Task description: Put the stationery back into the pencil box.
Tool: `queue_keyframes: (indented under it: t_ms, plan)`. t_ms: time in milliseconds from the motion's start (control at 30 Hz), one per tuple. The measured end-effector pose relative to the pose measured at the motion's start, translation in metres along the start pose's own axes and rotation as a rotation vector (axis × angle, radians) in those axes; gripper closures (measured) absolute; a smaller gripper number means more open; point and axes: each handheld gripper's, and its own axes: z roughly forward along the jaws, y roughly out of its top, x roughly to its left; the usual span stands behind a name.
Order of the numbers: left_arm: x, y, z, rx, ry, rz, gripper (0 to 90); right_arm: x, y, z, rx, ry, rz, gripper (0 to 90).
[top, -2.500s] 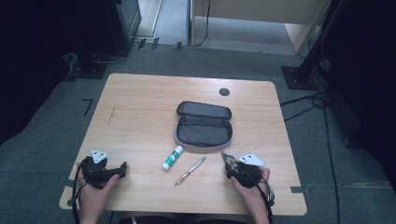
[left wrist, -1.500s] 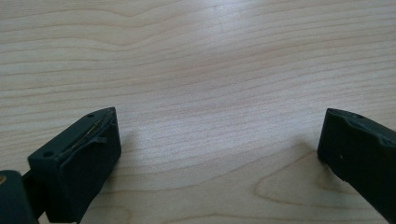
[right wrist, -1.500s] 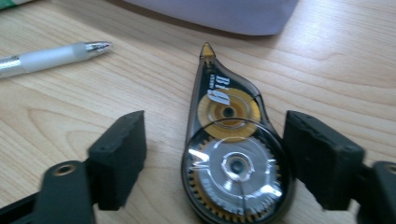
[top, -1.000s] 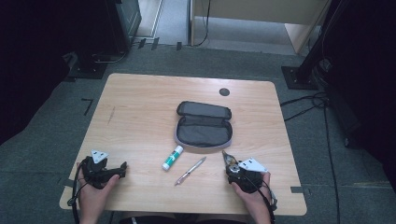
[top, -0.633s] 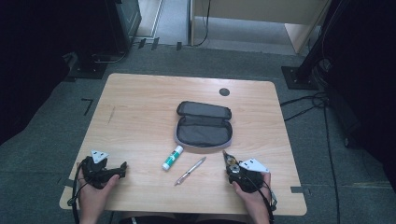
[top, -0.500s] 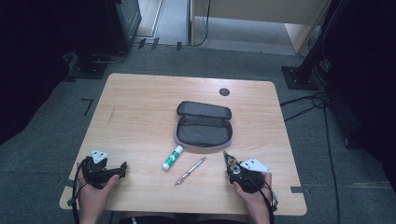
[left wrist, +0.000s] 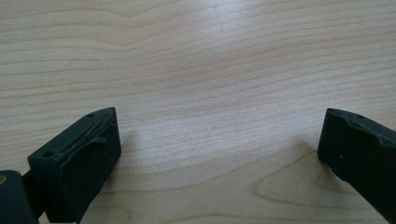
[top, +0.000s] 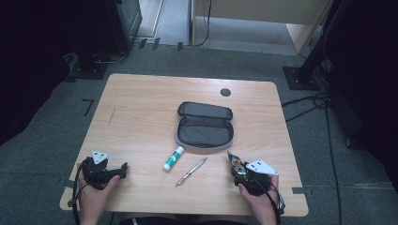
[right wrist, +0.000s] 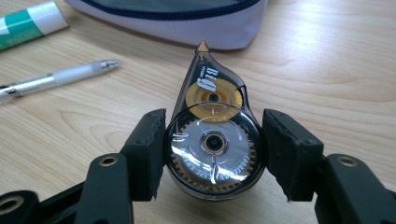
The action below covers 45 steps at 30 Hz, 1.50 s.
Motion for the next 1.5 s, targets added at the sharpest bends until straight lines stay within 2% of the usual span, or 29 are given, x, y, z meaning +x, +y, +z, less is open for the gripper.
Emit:
queue_keyframes:
  t_ms: [433,900,1167,1500]
  plan:
    - [0.0,0.0,0.0,0.0,0.0,-0.001,0.0,0.003,0.024,-0.011,-0.043,0.013,0.009,41.9]
    - [0.0,0.0,0.0,0.0,0.0,-0.001,0.0,0.006,0.06,-0.011,-0.067,0.03,-0.026,41.9]
    - [0.0,0.0,0.0,0.0,0.0,0.0,0.0,0.008,0.08,-0.002,-0.073,0.041,-0.045,41.9]
    - [0.0,0.0,0.0,0.0,0.0,-0.001,0.0,0.012,0.099,0.025,-0.043,0.068,-0.058,41.9]
